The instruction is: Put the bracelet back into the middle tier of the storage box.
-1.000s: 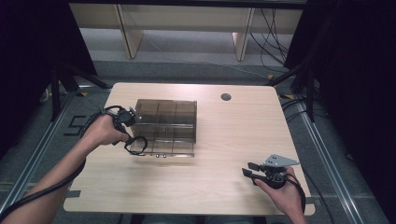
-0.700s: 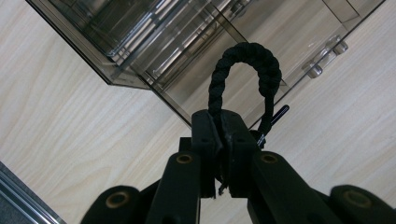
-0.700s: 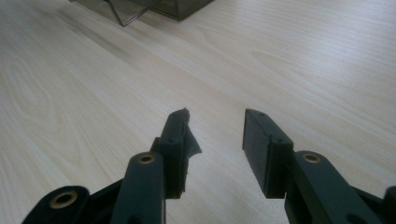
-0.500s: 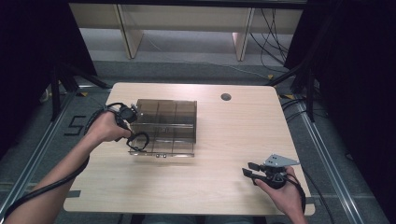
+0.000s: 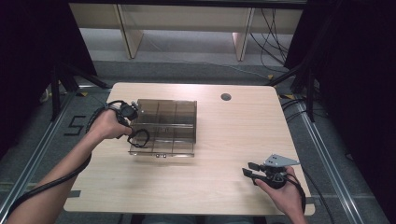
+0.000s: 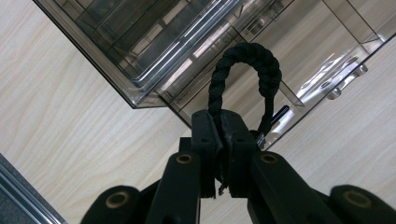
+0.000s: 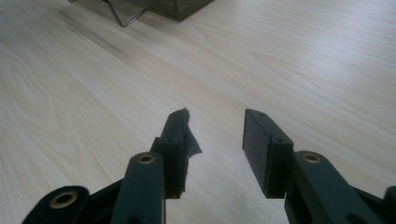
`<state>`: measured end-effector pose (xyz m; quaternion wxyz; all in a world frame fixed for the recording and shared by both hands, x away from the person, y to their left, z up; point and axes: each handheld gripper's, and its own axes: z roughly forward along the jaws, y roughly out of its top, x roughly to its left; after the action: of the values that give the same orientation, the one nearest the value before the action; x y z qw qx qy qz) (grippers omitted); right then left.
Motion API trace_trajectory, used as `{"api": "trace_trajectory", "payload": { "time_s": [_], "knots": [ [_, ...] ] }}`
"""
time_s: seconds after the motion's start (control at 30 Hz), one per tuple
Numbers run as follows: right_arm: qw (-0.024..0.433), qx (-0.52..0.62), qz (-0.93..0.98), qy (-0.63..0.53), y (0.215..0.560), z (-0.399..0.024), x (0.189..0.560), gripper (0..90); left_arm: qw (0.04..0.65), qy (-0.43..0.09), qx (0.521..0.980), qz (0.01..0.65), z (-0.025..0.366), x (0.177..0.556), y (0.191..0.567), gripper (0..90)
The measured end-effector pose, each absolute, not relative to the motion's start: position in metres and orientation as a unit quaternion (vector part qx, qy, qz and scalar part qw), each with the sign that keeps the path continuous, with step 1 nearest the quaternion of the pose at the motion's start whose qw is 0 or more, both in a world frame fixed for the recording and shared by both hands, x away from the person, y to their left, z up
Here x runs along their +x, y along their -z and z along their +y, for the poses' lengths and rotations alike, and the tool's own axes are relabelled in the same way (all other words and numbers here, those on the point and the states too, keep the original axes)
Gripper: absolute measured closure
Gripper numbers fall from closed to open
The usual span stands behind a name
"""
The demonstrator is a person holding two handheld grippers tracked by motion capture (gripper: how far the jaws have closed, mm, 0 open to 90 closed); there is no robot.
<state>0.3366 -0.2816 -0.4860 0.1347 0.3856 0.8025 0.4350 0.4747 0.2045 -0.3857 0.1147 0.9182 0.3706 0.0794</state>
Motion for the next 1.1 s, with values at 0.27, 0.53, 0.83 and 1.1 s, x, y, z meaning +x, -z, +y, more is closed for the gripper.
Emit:
{"api": "trace_trajectory", "payload": {
  "time_s": [0.27,0.53,0.83,1.1],
  "knots": [
    [0.129,0.394,0.8,-0.434,0.486,-0.28,0.335,61.8,0.11,-0.086,0.92,0.367,0.205,0.477,0.387,84.5],
    [0.129,0.394,0.8,-0.434,0.486,-0.281,0.335,61.8,0.106,-0.085,0.921,0.365,0.2,0.477,0.396,84.5],
    [0.14,0.383,0.803,-0.434,0.486,-0.282,0.337,61.8,0.087,-0.079,0.931,0.347,0.197,0.477,0.405,84.5],
    [0.132,0.393,0.797,-0.439,0.486,-0.281,0.335,61.8,0.085,-0.075,0.931,0.348,0.192,0.475,0.411,84.5]
  ]
}}
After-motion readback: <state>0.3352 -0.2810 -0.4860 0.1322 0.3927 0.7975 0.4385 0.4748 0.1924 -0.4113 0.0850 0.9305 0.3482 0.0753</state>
